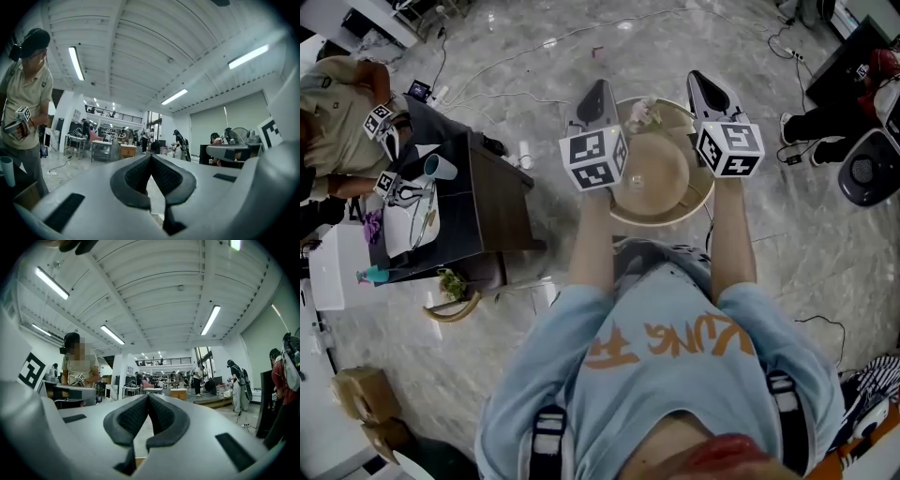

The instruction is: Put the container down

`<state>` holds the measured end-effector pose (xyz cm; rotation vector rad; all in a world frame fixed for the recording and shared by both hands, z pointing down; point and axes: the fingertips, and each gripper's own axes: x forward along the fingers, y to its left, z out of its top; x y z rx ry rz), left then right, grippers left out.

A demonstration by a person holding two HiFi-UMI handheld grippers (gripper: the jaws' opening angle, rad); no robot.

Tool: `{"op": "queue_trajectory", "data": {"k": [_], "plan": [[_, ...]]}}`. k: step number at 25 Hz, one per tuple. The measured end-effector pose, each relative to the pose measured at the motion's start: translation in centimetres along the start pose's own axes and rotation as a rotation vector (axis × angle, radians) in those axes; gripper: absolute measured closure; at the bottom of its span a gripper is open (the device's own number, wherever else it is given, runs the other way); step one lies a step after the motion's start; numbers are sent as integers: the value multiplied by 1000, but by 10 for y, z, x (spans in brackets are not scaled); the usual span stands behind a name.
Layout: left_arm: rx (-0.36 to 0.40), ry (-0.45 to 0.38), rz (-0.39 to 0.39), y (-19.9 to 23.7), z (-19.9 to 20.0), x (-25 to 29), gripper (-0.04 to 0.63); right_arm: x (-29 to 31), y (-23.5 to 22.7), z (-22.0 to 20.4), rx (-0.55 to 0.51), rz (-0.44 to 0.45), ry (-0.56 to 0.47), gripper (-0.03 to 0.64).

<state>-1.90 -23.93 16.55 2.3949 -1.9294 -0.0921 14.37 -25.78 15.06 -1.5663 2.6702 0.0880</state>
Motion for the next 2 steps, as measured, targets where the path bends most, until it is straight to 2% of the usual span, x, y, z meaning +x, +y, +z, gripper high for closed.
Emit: {"op": "queue_trajectory", "data": {"k": [2], "plan": [[0, -1, 2, 1, 1, -1, 571, 0, -1, 2, 1, -1, -5, 605]]}}
